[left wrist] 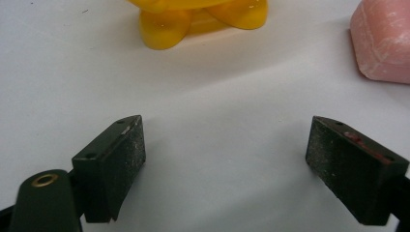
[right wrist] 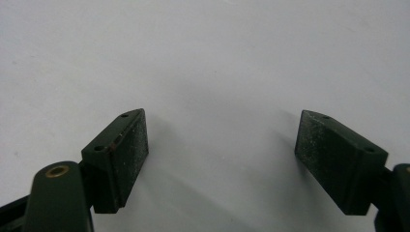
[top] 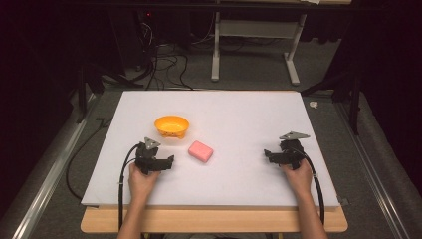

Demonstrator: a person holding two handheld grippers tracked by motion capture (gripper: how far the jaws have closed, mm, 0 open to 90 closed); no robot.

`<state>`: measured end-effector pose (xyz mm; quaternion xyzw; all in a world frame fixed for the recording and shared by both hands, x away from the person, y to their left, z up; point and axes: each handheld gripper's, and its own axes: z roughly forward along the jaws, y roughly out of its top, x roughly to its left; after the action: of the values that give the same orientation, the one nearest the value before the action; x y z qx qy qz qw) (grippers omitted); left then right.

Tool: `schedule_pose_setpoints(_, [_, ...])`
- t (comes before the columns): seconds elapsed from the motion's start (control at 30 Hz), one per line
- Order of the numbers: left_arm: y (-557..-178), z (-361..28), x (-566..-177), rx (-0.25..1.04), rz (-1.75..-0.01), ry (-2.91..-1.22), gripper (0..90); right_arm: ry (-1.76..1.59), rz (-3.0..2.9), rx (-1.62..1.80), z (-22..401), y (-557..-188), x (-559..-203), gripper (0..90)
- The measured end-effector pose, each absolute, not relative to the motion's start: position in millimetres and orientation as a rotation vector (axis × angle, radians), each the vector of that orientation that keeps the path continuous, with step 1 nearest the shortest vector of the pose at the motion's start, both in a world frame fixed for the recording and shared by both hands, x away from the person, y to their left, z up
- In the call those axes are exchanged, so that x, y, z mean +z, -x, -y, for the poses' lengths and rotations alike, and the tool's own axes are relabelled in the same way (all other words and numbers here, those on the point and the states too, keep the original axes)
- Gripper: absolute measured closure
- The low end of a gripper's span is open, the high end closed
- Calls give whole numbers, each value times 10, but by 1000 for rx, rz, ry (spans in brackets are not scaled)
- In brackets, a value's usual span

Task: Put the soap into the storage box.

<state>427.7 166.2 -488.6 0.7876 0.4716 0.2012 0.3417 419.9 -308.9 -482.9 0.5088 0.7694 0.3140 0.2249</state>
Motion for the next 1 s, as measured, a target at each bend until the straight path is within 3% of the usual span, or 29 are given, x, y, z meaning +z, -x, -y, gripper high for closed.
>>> schedule_pose_setpoints(1.0, [-4286, -1671, -4882, 507, -1229, -2047, 159, -1398, -2120, 860, 3085, -4197, -4829, 195])
